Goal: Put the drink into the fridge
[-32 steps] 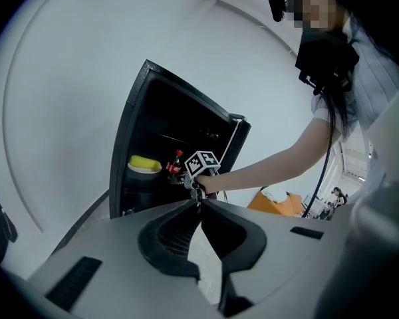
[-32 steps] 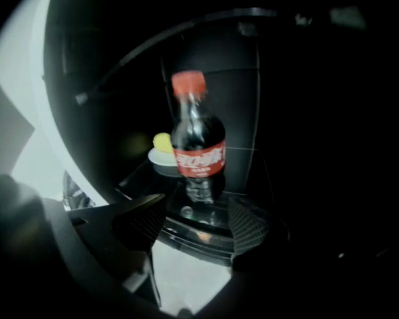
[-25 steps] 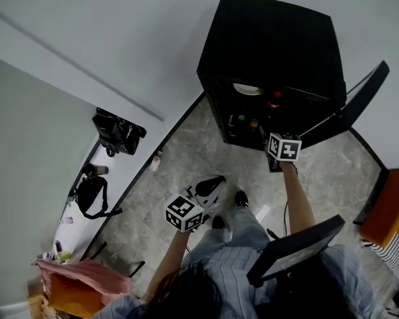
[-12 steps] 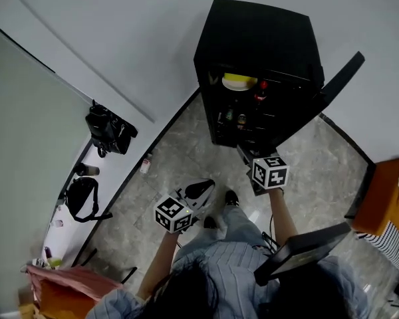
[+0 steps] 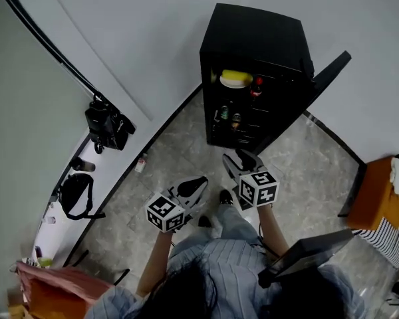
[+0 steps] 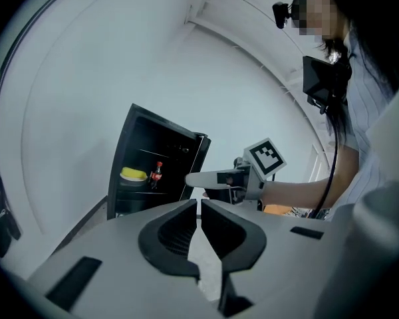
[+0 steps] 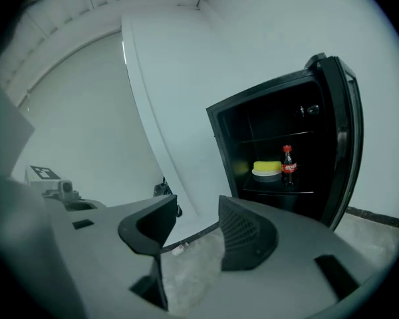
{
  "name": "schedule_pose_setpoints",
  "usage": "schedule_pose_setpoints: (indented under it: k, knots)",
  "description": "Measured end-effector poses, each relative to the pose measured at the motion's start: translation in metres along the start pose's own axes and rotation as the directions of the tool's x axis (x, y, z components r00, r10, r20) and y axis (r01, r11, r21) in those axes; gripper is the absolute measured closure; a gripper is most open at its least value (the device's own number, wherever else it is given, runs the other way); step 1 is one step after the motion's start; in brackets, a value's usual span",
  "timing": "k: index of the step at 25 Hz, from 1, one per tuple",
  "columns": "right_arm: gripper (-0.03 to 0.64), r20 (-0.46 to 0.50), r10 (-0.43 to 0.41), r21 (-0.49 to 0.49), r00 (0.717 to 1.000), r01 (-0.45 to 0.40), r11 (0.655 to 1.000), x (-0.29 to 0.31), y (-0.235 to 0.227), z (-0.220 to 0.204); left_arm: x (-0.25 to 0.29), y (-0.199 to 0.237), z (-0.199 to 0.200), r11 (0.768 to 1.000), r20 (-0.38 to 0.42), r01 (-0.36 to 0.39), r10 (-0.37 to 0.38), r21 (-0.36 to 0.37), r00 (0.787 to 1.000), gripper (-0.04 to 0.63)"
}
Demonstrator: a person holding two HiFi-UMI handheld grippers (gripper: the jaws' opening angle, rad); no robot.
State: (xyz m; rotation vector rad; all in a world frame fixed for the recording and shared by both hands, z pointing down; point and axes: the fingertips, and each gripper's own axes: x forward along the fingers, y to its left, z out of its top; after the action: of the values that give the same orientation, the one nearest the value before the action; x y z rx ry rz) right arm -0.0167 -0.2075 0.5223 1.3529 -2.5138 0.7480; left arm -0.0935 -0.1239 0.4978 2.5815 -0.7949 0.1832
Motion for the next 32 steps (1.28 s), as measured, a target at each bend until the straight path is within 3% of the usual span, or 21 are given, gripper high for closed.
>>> schedule_pose_setpoints:
  k: [6, 14, 22, 32]
  knots:
    - [0.470, 0.029, 0.005, 0.044, 1.000, -0.007, 0.999, -0.036, 0.045, -0.022, -0.028, -0.021, -0.008, 1.000, 0.036, 0.014, -0.014, 0.004, 0.999, 0.586]
    - [0.495, 0.024, -0.015, 0.052, 1.000, 0.013, 0.999, -0.073, 0.091, -0.064, -0.063, -0.053, -0.042, 0.998, 0.036, 0.061, -0.061, -0.009, 0.998, 0.586]
    - [0.522, -0.045, -0.032, 0.055, 0.998, 0.035, 0.998, -0.100, 0.111, -0.103, -0.082, -0.070, -0.070, 0.995, 0.042, 0.071, -0.068, -0.069, 0.997, 0.586]
    - [0.536, -0.078, 0.001, 0.027, 0.997, 0.001, 1.000, -0.111, 0.125, -0.113, -0.091, -0.071, -0.077, 0.996, 0.062, 0.030, -0.025, -0.084, 0.998, 0.586]
